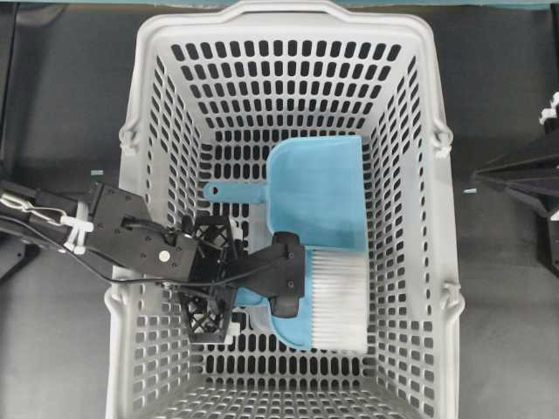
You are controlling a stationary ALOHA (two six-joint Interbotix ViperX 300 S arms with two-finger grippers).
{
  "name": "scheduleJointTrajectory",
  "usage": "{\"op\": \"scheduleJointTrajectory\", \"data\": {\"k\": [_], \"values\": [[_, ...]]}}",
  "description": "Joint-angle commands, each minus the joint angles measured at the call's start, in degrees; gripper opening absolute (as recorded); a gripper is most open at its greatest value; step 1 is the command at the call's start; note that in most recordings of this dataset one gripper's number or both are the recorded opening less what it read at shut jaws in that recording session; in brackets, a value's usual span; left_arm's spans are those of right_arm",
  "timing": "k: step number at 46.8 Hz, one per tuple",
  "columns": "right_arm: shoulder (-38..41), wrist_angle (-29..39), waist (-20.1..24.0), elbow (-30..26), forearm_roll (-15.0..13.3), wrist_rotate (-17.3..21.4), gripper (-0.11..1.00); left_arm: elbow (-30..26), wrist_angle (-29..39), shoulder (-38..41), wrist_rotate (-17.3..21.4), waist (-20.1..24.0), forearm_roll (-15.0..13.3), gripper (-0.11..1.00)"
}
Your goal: Pick up the hand brush from the shopping basket with the left arm.
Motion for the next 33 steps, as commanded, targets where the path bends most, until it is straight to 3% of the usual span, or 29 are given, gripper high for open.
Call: {"op": "scheduleJointTrajectory", "data": {"k": [1,8,12,14,23,33], "values": [[0.26,-0.35,0.00,-0.35,0.18,0.09,0.00,-0.44,-0.35,-0.26,0.09,-0.26,0.18,0.91],[0.18,-0.53,0.18,-0.35,0.18,0.09,0.00,-0.53,-0.35,-0.26,-0.35,-0.53,0.18,0.89],[0.18,-0.35,0.26,-0.35,0.18,0.09,0.00,-0.70,-0.35,-0.26,-0.35,-0.70,0.26,0.81],[0.18,-0.26,0.26,-0.26,0.18,0.09,0.00,-0.79,-0.35,-0.44,-0.35,-0.79,0.18,0.74],[0.18,-0.26,0.35,-0.09,0.18,0.09,0.00,-0.97,-0.44,-1.32,0.18,-1.32,0.18,0.21],[0.18,-0.35,0.35,-0.09,0.26,0.18,0.00,-0.79,-0.44,-1.67,0.18,-1.41,0.18,0.22]]}}
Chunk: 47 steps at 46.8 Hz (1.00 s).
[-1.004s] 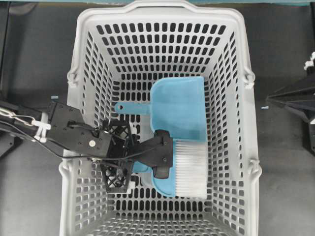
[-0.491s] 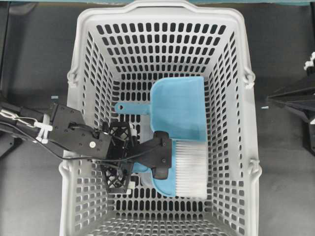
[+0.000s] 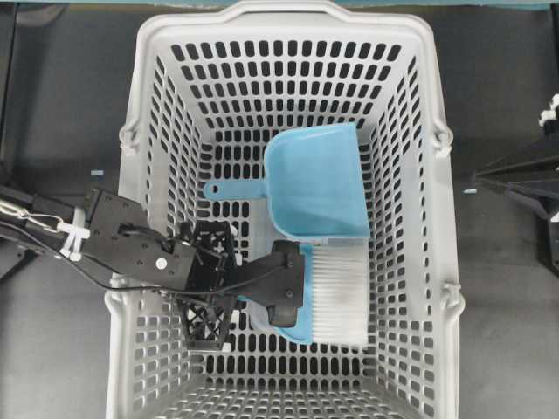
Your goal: Pick up the hand brush from the shopping basket with the left arm.
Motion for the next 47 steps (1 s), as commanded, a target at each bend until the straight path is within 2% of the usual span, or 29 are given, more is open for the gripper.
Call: {"op": "scheduleJointTrajectory", "data": {"k": [1,19,28,40,47], "values": [[0.26,-0.26,0.18,-0.44,0.26,0.18,0.00,-0.62,-0.26,-1.41,0.00,-0.18,0.09,0.22],[0.26,-0.26,0.09,-0.09,0.26,0.18,0.00,-3.96,1.23,-5.71,0.18,-1.85,0.09,0.22],[0.26,-0.26,0.18,-0.09,0.26,0.18,0.00,-9.23,8.70,-9.84,0.09,-2.20,0.09,0.22],[0.09,-0.26,0.09,-0.09,0.35,0.18,0.00,-18.54,22.59,-16.17,-0.09,-1.05,0.09,0.22],[-0.09,-0.26,0.09,-0.09,0.35,0.18,0.00,-23.82,26.81,-18.37,-0.09,-0.70,0.18,0.22]]}}
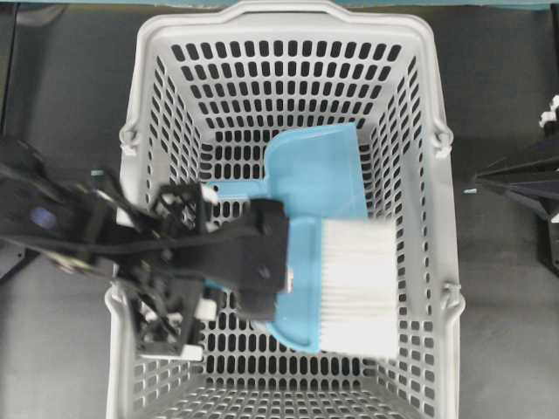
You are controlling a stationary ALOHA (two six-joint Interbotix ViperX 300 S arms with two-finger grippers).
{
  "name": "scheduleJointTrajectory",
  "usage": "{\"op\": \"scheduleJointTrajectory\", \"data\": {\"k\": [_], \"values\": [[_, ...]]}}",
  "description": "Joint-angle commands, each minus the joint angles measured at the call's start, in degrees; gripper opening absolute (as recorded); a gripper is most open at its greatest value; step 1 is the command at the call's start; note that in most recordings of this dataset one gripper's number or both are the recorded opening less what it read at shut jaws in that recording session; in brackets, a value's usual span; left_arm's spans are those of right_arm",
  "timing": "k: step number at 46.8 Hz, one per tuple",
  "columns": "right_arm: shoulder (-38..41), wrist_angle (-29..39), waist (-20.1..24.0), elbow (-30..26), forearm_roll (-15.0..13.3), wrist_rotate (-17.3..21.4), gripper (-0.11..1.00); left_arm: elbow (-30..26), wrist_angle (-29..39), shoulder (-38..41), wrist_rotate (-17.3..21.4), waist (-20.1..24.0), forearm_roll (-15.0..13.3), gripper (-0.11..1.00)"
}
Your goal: Pick up the hand brush from the shopping basket with the left arm.
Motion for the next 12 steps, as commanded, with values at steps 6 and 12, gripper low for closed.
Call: {"op": "scheduleJointTrajectory", "data": {"k": [6,12], "values": [[0.35,-0.18,0.00,-0.44,0.26,0.09,0.00,-6.24,3.96,-2.29,0.18,0.09,0.26,0.22],[0.26,-0.26,0.09,-0.44,0.26,0.09,0.00,-6.33,4.04,-1.93,0.18,0.18,0.26,0.22]]}}
